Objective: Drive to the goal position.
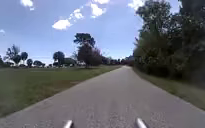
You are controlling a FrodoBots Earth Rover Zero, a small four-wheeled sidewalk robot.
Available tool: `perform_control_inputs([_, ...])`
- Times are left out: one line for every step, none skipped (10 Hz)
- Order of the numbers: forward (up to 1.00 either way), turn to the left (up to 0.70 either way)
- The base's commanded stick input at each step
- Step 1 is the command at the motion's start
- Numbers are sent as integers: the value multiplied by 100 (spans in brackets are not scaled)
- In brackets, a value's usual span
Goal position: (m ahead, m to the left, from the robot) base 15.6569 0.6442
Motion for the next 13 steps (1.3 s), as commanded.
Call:
perform_control_inputs([50, 0])
perform_control_inputs([50, 0])
perform_control_inputs([50, 0])
perform_control_inputs([50, 0])
perform_control_inputs([50, 0])
perform_control_inputs([50, 0])
perform_control_inputs([50, 0])
perform_control_inputs([50, 0])
perform_control_inputs([50, 0])
perform_control_inputs([50, 0])
perform_control_inputs([50, 0])
perform_control_inputs([50, 0])
perform_control_inputs([50, -16])
